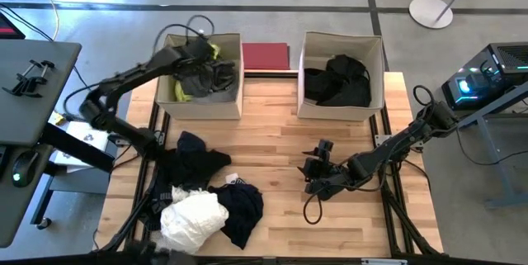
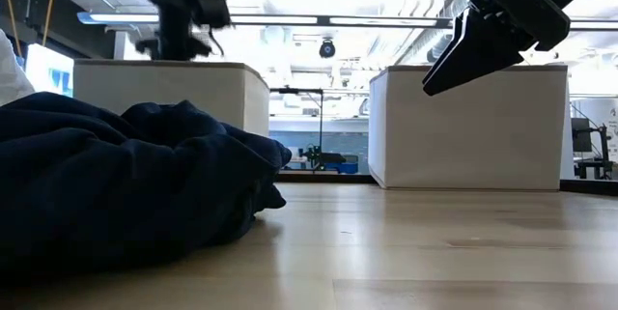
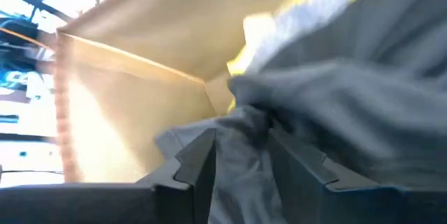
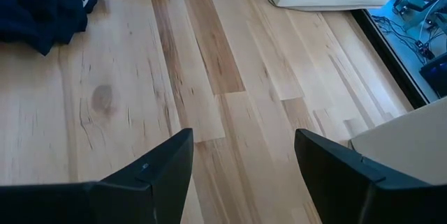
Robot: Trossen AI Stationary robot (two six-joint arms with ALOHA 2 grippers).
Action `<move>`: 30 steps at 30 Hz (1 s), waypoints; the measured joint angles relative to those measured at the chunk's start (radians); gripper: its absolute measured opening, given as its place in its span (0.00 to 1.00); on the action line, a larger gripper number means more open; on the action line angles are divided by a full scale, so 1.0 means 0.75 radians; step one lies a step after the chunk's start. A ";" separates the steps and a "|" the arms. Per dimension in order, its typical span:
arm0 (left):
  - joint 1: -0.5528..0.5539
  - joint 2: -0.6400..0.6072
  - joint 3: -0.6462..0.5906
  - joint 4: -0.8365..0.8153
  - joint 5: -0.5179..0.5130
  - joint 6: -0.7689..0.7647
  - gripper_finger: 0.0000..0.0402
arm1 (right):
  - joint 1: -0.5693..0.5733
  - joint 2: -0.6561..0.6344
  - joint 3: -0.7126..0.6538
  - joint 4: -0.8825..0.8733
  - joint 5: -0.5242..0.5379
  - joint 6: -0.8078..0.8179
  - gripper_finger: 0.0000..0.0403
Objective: Sort clothes
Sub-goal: Put the grey boxers into the left brown laundry organizer
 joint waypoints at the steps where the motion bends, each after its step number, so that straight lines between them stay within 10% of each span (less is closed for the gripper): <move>1: -0.009 -0.036 0.012 -0.005 0.001 -0.022 0.32 | -0.001 0.000 0.000 0.000 0.000 0.000 0.59; 6: -0.068 -0.185 0.010 0.060 0.031 -0.126 0.33 | 0.000 0.000 0.000 0.008 0.000 0.001 0.59; 12: -0.122 -0.220 -0.131 0.431 0.399 -0.003 0.29 | 0.000 0.000 0.000 0.017 0.000 0.001 0.59; 22: -0.020 0.132 -0.479 0.806 0.478 -0.136 0.11 | 0.000 0.000 0.000 0.017 -0.008 -0.001 0.59; 30: -0.011 0.235 -0.438 0.757 0.536 -0.066 0.02 | 0.000 0.000 0.000 0.024 -0.008 -0.010 0.59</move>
